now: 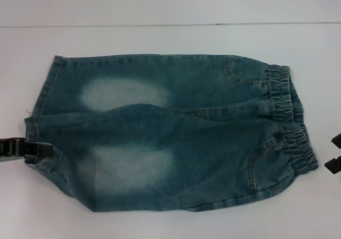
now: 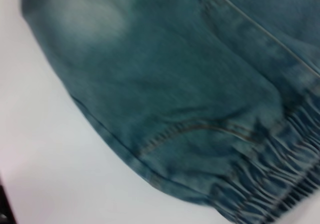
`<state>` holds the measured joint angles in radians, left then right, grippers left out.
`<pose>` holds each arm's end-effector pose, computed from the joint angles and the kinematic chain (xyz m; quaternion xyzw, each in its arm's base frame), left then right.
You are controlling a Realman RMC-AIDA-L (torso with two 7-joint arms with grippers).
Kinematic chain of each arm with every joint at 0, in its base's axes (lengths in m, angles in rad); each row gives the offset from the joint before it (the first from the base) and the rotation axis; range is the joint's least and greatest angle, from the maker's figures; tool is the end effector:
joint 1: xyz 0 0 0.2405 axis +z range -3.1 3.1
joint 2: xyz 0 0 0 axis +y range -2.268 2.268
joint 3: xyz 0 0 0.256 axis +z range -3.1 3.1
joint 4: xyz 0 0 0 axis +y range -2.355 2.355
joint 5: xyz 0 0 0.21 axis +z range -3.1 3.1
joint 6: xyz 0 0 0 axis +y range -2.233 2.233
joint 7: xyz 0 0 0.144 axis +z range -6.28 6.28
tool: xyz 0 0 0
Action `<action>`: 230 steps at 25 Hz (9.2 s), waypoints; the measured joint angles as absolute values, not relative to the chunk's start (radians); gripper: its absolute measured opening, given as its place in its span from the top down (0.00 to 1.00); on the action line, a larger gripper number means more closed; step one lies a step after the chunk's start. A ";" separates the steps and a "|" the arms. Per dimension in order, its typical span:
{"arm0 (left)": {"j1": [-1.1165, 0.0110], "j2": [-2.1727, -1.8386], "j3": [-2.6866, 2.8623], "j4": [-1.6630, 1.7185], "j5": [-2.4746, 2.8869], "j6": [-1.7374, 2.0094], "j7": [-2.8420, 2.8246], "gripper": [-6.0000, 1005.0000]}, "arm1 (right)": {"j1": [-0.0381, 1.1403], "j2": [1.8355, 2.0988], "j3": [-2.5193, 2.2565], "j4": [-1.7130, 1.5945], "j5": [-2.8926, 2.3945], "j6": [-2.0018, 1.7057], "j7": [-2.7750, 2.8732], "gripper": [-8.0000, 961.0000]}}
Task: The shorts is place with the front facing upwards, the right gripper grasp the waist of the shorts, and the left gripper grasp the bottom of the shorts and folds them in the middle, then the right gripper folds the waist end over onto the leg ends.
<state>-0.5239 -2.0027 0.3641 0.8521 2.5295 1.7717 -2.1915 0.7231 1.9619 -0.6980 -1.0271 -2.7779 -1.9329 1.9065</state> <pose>-0.3248 0.3000 0.0720 -0.7864 -0.5993 -0.1173 0.0926 0.2614 0.3405 0.0923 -0.9321 0.3242 -0.1565 0.0398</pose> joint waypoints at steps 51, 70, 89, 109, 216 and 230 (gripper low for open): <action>-0.528 -2.002 0.367 0.827 2.530 1.757 -2.186 0.99 | 0.760 2.031 -0.874 -0.892 -2.816 -1.727 1.917 0.36; -0.539 -1.998 0.346 0.817 2.529 1.758 -2.204 0.99 | 0.736 2.012 -0.807 -0.892 -2.816 -1.732 1.892 0.95; -0.590 -1.964 0.284 0.798 2.465 1.744 -2.251 0.99 | 0.633 1.925 -0.513 -0.807 -2.496 -1.762 1.803 0.96; -0.612 -1.957 0.262 0.714 2.345 1.359 -2.225 0.99 | 0.624 1.913 -0.393 -0.563 -2.291 -1.401 1.812 0.96; -0.537 -2.072 0.588 0.705 2.046 1.672 -1.569 0.07 | 0.804 1.926 -0.754 -0.908 -2.635 -1.521 2.284 0.06; -0.530 -2.082 0.598 0.695 2.046 1.628 -1.570 0.07 | 0.823 1.934 -0.824 -0.756 -2.664 -1.309 2.293 0.06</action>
